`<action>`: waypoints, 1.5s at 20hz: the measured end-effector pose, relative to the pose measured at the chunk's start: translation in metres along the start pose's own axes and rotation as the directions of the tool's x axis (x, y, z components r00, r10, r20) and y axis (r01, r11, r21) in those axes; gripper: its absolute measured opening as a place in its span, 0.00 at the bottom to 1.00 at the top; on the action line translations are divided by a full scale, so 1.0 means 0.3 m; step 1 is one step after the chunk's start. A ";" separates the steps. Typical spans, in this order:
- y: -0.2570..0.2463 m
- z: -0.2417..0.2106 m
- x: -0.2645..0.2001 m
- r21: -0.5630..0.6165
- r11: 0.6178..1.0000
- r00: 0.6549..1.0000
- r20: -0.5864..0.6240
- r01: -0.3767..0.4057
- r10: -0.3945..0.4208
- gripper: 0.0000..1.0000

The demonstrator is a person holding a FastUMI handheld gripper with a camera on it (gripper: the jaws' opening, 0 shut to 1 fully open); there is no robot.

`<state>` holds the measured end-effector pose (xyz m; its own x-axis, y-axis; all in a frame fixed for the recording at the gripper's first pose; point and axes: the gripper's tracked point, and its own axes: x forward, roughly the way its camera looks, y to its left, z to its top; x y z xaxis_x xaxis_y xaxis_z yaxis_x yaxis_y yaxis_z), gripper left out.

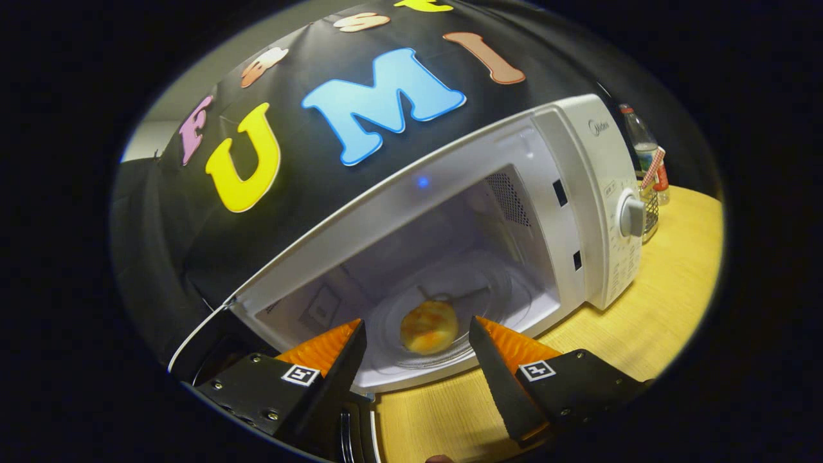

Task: Open the microwave, put the food inside, and close the microwave door.

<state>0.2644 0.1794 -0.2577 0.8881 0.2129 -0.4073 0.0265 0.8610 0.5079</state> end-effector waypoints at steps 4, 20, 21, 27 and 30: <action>0.066 0.024 -0.178 -0.062 0.996 0.998 0.019 -0.065 0.066 0.97; 0.244 0.087 -0.825 -0.342 0.918 0.967 0.083 -0.200 0.242 0.97; 0.268 0.073 -0.857 -0.350 0.911 0.963 0.079 -0.216 0.258 0.97; 0.397 -0.055 -0.990 -0.398 0.862 0.936 0.025 -0.313 0.352 0.97; 0.472 -0.121 -1.040 -0.416 0.828 0.913 -0.018 -0.377 0.408 0.97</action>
<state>-0.0255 0.2517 -0.0862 0.8136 0.5534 -0.1782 -0.5039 0.8241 0.2585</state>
